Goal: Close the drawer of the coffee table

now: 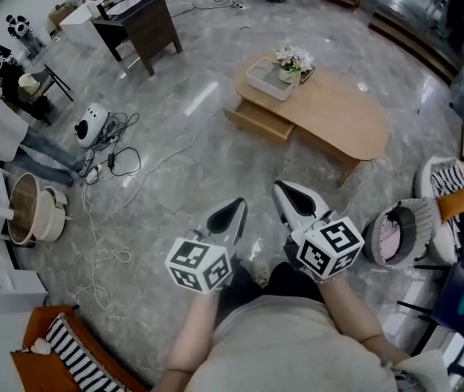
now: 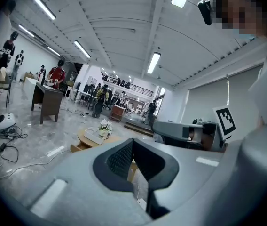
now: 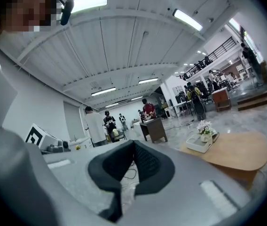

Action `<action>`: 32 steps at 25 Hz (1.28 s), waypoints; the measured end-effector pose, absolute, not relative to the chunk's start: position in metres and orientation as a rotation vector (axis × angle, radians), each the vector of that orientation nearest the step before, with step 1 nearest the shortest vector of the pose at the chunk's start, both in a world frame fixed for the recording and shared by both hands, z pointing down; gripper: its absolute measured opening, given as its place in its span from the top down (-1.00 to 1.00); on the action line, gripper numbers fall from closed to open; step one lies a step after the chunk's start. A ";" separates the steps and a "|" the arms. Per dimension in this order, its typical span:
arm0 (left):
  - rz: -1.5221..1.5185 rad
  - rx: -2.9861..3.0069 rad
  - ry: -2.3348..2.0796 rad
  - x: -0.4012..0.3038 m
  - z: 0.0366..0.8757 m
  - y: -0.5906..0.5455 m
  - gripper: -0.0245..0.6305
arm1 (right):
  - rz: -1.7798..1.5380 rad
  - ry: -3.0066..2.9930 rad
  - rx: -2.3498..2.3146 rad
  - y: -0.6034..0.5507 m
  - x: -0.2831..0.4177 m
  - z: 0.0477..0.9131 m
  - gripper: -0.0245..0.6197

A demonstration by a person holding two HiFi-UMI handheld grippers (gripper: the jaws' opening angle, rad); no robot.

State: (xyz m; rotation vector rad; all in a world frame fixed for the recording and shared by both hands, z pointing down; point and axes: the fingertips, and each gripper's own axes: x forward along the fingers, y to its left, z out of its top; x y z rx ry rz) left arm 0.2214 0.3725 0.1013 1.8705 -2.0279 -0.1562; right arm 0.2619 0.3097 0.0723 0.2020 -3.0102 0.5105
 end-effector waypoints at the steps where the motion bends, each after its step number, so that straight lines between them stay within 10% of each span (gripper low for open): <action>1: -0.157 1.867 -2.025 0.217 0.103 0.366 0.92 | 0.513 -3.005 0.200 0.304 0.257 0.075 0.92; 32: -0.035 2.058 -1.673 -0.051 0.143 0.178 0.92 | 0.573 -2.966 0.495 0.135 -0.023 0.102 0.92</action>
